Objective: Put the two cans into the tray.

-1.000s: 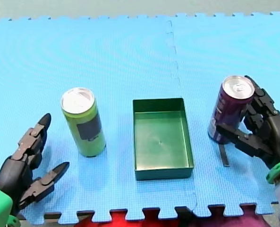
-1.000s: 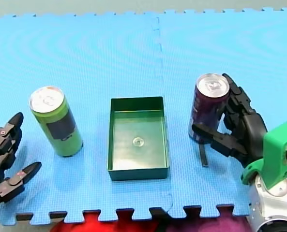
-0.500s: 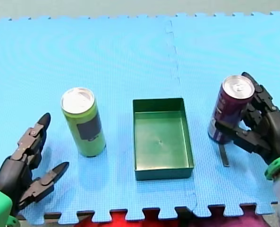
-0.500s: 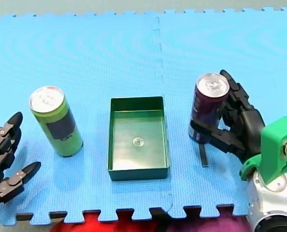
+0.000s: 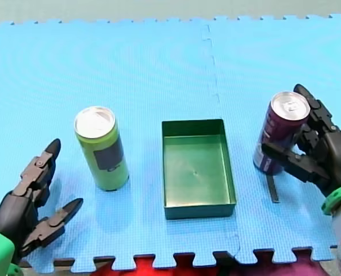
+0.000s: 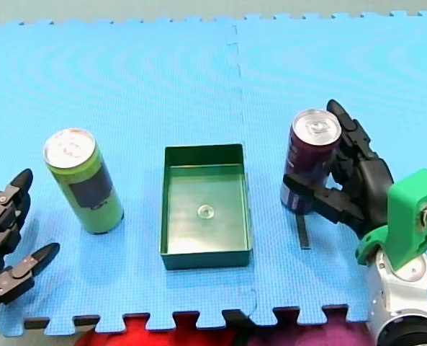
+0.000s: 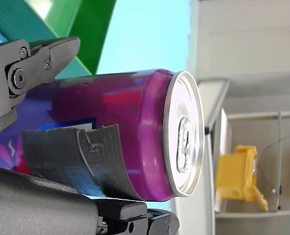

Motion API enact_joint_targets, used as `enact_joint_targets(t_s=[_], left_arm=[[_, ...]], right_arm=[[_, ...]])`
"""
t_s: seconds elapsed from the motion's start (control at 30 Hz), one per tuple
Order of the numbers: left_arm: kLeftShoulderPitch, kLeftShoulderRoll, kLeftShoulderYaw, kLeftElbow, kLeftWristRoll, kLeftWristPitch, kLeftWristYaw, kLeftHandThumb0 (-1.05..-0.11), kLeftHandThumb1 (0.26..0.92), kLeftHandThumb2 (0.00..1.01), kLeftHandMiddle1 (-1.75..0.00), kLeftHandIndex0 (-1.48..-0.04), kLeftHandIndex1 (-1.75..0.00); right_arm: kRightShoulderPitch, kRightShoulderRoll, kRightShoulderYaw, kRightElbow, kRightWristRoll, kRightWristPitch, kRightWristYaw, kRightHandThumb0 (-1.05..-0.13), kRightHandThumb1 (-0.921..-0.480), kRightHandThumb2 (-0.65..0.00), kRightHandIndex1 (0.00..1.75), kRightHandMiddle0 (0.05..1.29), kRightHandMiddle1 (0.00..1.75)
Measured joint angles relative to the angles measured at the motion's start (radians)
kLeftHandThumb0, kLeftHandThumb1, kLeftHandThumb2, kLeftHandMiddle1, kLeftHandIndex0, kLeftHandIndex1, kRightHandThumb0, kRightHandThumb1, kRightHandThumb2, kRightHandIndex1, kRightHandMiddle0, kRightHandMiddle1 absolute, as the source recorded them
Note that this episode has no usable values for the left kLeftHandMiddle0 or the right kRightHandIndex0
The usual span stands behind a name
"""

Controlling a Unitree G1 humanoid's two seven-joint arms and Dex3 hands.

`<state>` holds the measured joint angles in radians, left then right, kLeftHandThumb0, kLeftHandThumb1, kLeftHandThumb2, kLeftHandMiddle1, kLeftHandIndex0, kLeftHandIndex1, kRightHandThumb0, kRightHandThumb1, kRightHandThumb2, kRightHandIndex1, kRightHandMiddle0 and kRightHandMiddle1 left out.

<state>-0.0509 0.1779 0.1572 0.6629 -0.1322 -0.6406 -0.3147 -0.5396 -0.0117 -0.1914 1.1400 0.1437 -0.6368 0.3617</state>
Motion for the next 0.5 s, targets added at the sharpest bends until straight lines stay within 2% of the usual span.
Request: enact_joint_targets(t_s=[0.5], left_arm=[[0.003,0.001,0.001,-0.006,-0.001,0.003,-0.003,-1.048,0.921,0.30,0.00,-0.12,0.00]], right_arm=[[-0.008,-0.003,-0.012,0.023,0.004,0.005,0.010,-1.048,-0.779,-0.001,0.01,0.16,0.00]])
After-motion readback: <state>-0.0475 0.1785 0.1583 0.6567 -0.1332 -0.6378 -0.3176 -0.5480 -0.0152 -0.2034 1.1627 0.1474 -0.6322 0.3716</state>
